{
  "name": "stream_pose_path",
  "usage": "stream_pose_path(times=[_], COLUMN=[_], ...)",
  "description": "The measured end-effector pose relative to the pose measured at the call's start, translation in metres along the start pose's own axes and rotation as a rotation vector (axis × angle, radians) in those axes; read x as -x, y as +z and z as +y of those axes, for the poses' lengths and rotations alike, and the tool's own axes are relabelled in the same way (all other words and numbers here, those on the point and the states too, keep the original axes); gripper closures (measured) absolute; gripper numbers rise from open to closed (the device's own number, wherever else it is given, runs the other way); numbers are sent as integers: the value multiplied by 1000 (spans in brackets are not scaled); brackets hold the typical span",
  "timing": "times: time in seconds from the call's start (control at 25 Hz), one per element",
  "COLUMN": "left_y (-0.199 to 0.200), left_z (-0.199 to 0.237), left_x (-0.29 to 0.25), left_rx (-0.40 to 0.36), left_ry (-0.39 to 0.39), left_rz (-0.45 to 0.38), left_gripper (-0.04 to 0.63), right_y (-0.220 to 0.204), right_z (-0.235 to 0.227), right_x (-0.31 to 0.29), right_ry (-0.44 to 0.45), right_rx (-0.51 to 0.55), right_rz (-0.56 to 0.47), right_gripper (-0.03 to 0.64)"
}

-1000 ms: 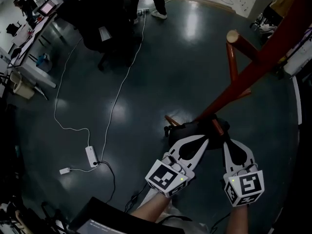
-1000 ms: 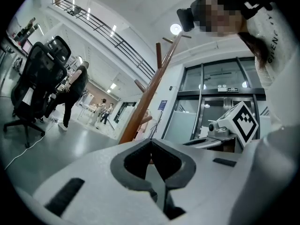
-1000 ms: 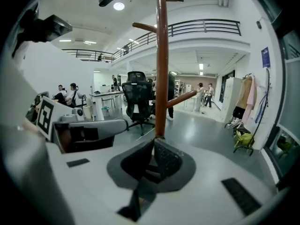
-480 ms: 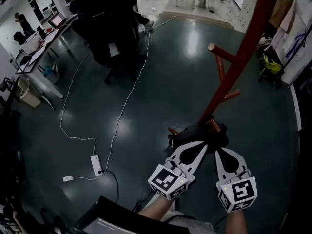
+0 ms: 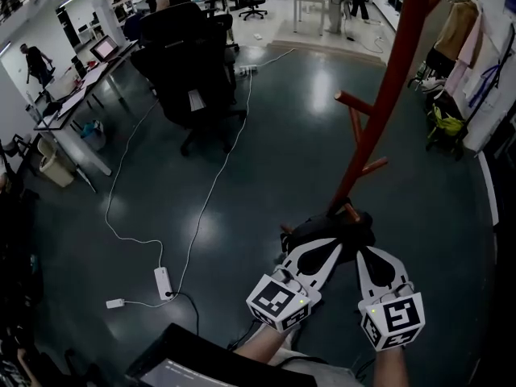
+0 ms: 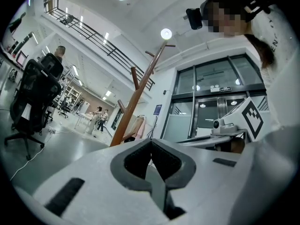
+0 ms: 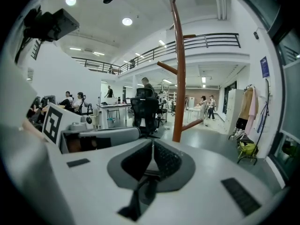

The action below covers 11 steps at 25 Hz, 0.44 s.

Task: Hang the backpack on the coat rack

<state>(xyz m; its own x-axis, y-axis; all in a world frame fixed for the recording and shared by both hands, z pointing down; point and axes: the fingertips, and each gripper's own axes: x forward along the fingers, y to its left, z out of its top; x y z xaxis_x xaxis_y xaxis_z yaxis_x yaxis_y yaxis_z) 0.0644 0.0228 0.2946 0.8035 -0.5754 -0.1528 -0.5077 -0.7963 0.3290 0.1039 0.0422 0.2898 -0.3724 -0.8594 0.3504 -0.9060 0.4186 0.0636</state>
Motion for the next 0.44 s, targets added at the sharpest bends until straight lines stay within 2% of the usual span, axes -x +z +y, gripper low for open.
stream_pose_path(times=[0.44], left_y=[1], left_z=[-8], left_x=[2], left_rx=[-9], left_ry=[-1], left_rz=[5], left_gripper=[584], right_y=[-1], right_z=[2], right_x=[7], right_ry=[3], right_rx=[-13], right_rz=[-6], right_gripper=[588])
